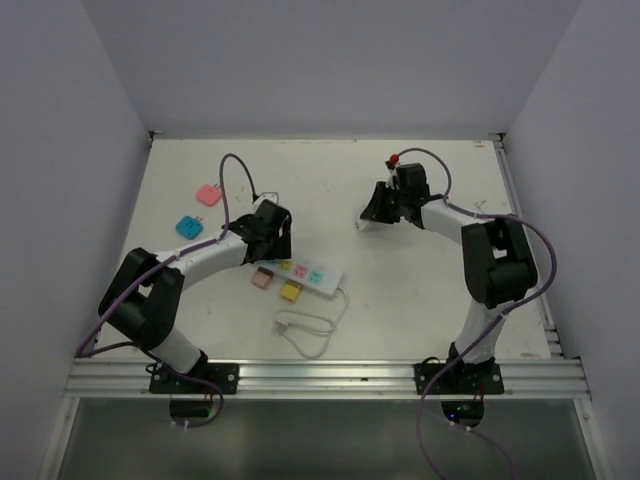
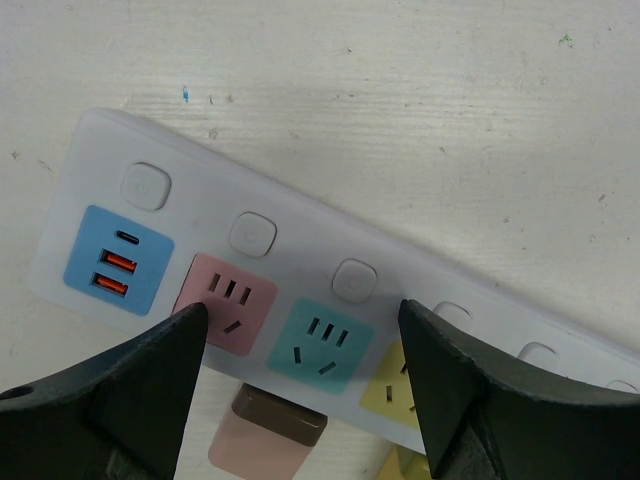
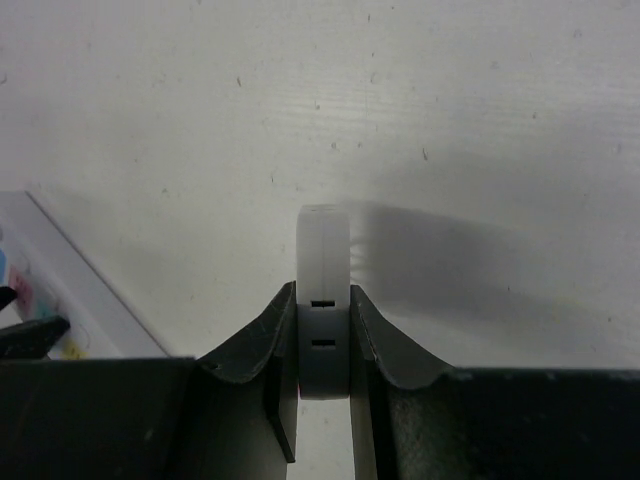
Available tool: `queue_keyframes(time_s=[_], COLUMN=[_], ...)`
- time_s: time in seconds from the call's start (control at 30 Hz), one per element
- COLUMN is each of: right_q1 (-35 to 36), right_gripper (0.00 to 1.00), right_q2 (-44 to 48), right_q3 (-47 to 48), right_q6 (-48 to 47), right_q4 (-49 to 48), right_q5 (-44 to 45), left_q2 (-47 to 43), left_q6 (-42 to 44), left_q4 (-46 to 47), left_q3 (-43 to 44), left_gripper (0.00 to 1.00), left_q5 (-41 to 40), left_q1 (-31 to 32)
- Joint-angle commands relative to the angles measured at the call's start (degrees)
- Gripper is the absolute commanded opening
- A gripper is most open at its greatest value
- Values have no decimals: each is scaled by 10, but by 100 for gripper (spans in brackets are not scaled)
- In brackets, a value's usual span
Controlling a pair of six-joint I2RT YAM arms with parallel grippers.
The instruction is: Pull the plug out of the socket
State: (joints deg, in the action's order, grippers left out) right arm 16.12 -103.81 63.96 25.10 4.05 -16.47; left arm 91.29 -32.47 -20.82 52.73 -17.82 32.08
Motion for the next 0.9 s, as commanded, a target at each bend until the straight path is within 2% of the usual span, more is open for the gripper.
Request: queue_keyframes(time_s=[0.0,0.03,0.1,0.13,0.2,0.23,0.3,0.37,0.4,0.43,0.53,0.7,0.87], right_q1=[-14,-14,-24,-28,-38,-42,-48,-50,-49,-49,-48,-25,68], right_gripper=[2,4,15,26,42,55,65,78,88,92,98,99,99], right_q2=[-53,-65,-92,-97,-107,-108,-105,-91,-84,-69,-31,71,131], right_q3=[64,73,86,86,85,85,79,78,78,78,64,27,-19], right_q6=[75,79,92,100,106,107,99,74,64,46,9,-78,-193], right_q4=[-79,-77,-79,-83,-85,-84,-75,-59,-42,-25,13,59,97], right_q5=[-42,-44,-41,-37,-35,-33,-23,-9,4,13,48,47,42], left_q2=[48,49,50,50,51,51,53,51,50,49,43,23,-8], left_q6=[-26,-25,-24,-23,-22,-21,-20,-19,-19,-19,-18,-15,-13], left_q4=[-63,-61,-59,-57,-56,-56,-58,-58,-58,-59,-67,-86,-111], left_q3=[-32,-33,-33,-32,-31,-28,-25,-22,-21,-18,-6,35,101], left_gripper=[81,81,81,81,81,82,82,84,84,85,90,98,100], left_q5=[73,73,75,75,75,75,75,76,76,76,74,69,64], left_q1=[11,11,11,11,11,11,11,11,11,11,11,11,11])
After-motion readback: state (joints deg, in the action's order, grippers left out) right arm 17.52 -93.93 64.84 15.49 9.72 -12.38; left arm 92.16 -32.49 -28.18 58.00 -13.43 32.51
